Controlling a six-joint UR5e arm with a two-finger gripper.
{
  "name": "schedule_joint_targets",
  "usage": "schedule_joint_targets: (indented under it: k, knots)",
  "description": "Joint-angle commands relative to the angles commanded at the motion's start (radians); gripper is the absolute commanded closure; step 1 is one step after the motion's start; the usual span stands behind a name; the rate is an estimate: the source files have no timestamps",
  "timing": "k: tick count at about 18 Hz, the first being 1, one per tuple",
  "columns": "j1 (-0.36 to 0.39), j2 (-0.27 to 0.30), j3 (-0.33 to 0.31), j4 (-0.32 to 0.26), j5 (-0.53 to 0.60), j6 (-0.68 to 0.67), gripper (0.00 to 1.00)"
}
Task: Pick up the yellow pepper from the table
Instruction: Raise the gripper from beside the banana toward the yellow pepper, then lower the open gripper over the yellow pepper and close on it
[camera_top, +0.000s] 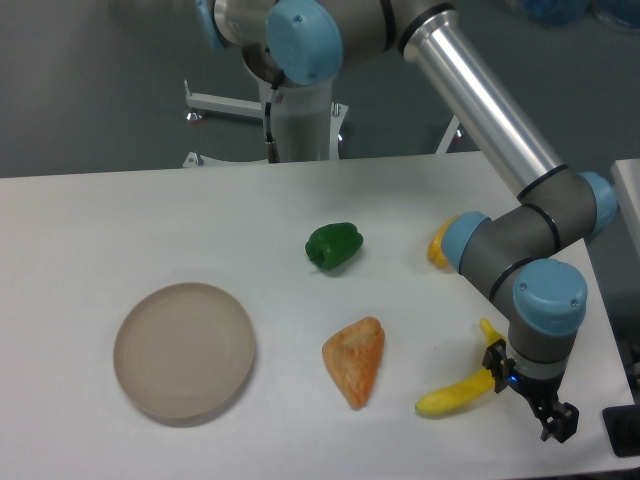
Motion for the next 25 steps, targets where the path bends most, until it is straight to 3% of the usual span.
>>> schedule_joint_targets:
  k: [5, 10, 19, 25]
  knots:
    - [-0.002, 0.012, -0.005, 0.0, 0.006, 0.0, 0.0]
    - [0.006, 0.101, -0.112, -0.014, 0.0, 0.0, 0.0]
    - [0.06, 0.346, -0.371, -0.182, 0.001, 0.014, 0.0]
    - [0.075, 0.489, -0.638, -0.169, 0.061, 0.011, 0.0]
